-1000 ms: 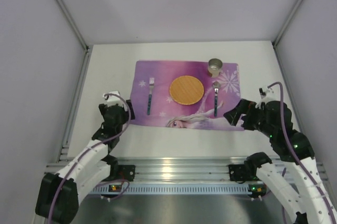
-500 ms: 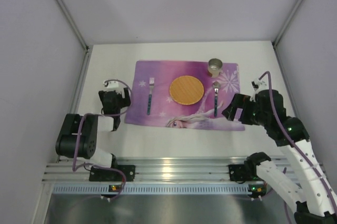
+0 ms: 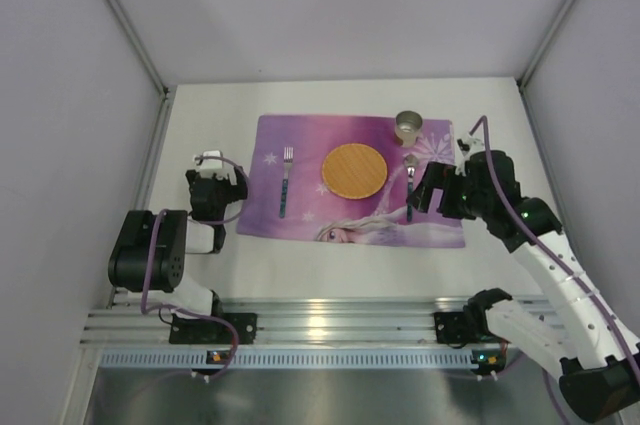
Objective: Set the dinner table for one person
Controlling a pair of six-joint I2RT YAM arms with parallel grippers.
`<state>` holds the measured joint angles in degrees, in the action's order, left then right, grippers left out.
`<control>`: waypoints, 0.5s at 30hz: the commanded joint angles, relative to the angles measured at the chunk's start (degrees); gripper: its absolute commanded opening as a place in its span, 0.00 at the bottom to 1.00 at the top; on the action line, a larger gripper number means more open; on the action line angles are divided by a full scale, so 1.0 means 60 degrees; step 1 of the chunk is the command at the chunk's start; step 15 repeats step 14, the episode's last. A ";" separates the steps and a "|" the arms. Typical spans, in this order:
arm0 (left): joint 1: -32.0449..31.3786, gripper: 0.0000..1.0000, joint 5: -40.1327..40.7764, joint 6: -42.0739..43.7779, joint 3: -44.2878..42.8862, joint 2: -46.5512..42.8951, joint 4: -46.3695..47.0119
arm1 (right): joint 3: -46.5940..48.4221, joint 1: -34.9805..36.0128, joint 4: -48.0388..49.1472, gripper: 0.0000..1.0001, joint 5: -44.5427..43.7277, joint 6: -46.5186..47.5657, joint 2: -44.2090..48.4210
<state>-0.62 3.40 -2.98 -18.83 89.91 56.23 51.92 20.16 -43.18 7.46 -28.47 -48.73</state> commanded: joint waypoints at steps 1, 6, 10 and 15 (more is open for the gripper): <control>0.0045 0.98 -0.0230 0.0028 0.0062 0.0000 0.0927 | 0.0311 0.0433 0.0780 1.00 0.0250 0.0248 -0.0155; 0.0031 0.98 -0.0230 0.0029 0.0077 0.0001 0.0927 | 0.0253 0.0755 0.1321 1.00 0.0323 0.0058 0.0356; 0.0045 0.99 -0.0230 0.0028 0.0062 0.0001 0.0927 | 0.0311 0.0741 0.1571 1.00 0.0469 -0.0119 0.0636; 0.0031 0.98 -0.0230 0.0043 0.0062 0.0001 0.0941 | 0.0091 0.0741 0.2215 1.00 0.0910 -0.0133 0.0885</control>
